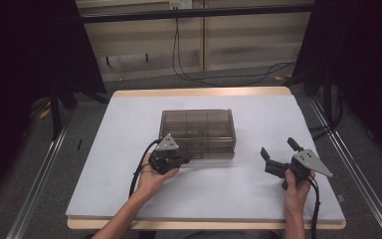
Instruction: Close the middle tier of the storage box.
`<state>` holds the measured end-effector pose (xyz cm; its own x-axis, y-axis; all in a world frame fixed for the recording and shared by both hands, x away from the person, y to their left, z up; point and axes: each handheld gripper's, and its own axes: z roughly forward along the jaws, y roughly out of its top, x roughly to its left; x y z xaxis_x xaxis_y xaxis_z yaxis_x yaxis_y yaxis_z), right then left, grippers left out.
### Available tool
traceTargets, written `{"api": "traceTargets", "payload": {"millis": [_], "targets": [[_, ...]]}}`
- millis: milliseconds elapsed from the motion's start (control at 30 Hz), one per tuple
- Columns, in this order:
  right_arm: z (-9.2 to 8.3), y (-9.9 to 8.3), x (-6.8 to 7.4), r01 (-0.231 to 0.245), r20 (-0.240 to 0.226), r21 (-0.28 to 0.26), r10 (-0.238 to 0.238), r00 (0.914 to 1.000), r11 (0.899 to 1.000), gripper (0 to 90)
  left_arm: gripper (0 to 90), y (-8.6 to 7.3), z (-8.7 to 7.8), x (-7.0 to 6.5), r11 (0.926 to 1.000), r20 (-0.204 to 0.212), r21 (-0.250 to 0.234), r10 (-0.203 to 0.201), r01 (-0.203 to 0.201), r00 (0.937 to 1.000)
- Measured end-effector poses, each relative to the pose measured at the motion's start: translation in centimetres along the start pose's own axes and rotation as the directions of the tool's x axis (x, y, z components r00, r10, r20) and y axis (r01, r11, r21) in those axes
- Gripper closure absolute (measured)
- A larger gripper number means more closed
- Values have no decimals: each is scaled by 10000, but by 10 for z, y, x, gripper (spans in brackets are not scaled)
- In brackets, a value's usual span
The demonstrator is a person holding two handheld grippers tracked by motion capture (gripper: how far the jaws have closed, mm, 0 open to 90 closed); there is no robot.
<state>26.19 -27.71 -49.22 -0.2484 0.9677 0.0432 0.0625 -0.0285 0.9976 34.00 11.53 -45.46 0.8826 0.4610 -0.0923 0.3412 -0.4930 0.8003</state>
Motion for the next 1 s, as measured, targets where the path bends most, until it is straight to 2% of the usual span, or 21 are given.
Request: {"api": "traceTargets", "payload": {"millis": [67,167,300,367,500,700,1000], "targets": [[0,0,0,-8,5,5,8,10000,10000,0,900,0,0,0,9999,1,-53,-104,104,9999],[0,0,0,-10,8,8,10,10000,10000,0,900,2,0,0,10000,-33,31,8,-8,10000],[0,0,0,-12,4,6,12,10000,10000,0,900,3,1,0,9997,-33,-153,-166,165,9999],[0,0,0,-8,1,1,8,10000,10000,0,900,3,0,1,10000,-108,2,-93,93,9999],[0,0,0,5,-1,0,-5,10000,10000,0,900,3,2,1,9998,-61,-130,-156,156,9999],[0,0,0,-11,6,34,11,10000,10000,0,900,5,2,2,10000,-126,-3,-6,6,9999],[0,0,0,-12,1,46,12,10000,10000,0,900,7,3,5,9999,-196,124,-30,32,9998]]}}
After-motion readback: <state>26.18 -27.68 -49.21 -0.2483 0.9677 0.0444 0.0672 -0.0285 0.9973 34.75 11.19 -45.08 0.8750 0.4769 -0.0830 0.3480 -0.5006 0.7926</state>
